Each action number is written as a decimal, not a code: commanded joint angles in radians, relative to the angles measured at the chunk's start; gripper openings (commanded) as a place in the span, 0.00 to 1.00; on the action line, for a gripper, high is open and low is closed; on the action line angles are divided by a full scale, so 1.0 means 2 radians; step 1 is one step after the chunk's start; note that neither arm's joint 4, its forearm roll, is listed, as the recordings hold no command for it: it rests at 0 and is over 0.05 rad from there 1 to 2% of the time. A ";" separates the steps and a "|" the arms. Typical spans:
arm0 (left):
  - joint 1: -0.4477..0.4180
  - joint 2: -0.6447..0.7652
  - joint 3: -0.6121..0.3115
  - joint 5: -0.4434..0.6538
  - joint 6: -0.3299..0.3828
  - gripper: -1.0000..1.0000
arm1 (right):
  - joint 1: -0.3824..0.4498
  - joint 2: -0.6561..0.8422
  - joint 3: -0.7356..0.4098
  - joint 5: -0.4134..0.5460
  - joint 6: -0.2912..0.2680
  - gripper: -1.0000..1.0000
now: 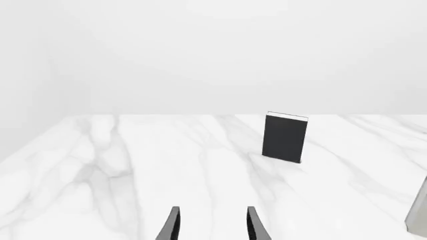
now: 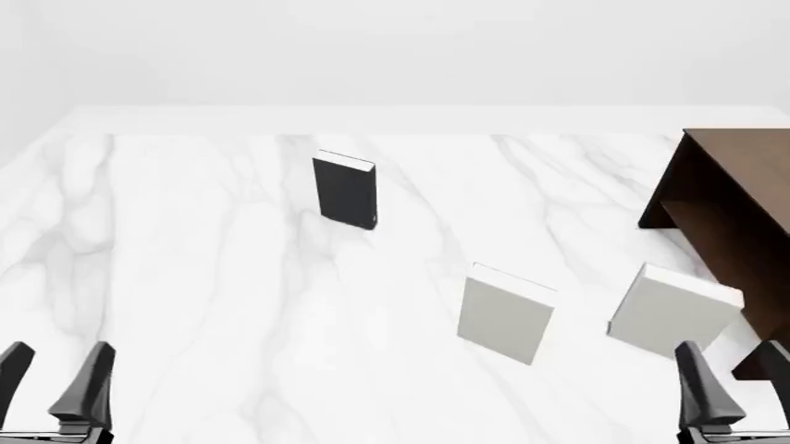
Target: Pick up the book on the left and place it on top of the shelf.
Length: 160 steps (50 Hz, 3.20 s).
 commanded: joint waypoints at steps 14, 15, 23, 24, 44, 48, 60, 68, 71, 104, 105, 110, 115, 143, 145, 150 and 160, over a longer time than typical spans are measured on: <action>0.000 0.000 0.000 0.000 0.000 1.00 | 0.022 0.001 -0.058 0.048 0.041 1.00; 0.000 0.000 0.000 0.000 0.000 1.00 | 0.026 0.001 -0.065 0.053 0.045 1.00; 0.000 0.000 0.000 0.000 0.000 1.00 | 0.049 0.015 -0.119 0.080 0.020 1.00; 0.000 0.000 0.000 0.000 0.000 1.00 | 0.052 0.022 -0.125 0.077 0.017 1.00; 0.000 0.000 0.000 0.000 0.000 1.00 | 0.119 0.204 -0.252 0.025 -0.051 1.00; 0.000 0.000 0.000 0.000 0.000 1.00 | 0.141 0.257 -0.278 0.006 -0.070 1.00; 0.000 0.000 0.000 0.000 0.000 1.00 | 0.175 0.355 -0.343 -0.006 -0.114 1.00; 0.000 0.000 0.000 0.000 0.000 1.00 | 0.188 0.417 -0.372 -0.023 -0.127 1.00; 0.000 0.000 0.000 0.000 0.000 1.00 | 0.196 0.443 -0.383 -0.033 -0.123 1.00; 0.000 0.000 0.000 0.000 0.000 1.00 | 0.224 0.654 -0.509 -0.059 -0.151 1.00; 0.000 0.000 0.000 0.000 0.000 1.00 | 0.224 0.658 -0.512 -0.060 -0.151 1.00; 0.000 0.000 0.000 0.000 0.000 1.00 | 0.223 0.685 -0.530 -0.060 -0.150 1.00; 0.000 0.000 0.000 0.000 0.000 1.00 | 0.227 0.703 -0.553 -0.050 -0.148 1.00; 0.000 0.000 0.000 0.000 0.000 1.00 | 0.247 0.819 -0.661 -0.013 -0.123 1.00; 0.000 0.000 0.000 0.000 0.000 1.00 | 0.250 0.826 -0.668 -0.011 -0.124 1.00; 0.000 0.000 0.000 0.000 0.000 1.00 | 0.252 0.847 -0.686 -0.010 -0.123 1.00; 0.000 0.000 0.000 0.000 0.000 1.00 | 0.259 0.881 -0.709 -0.015 -0.119 1.00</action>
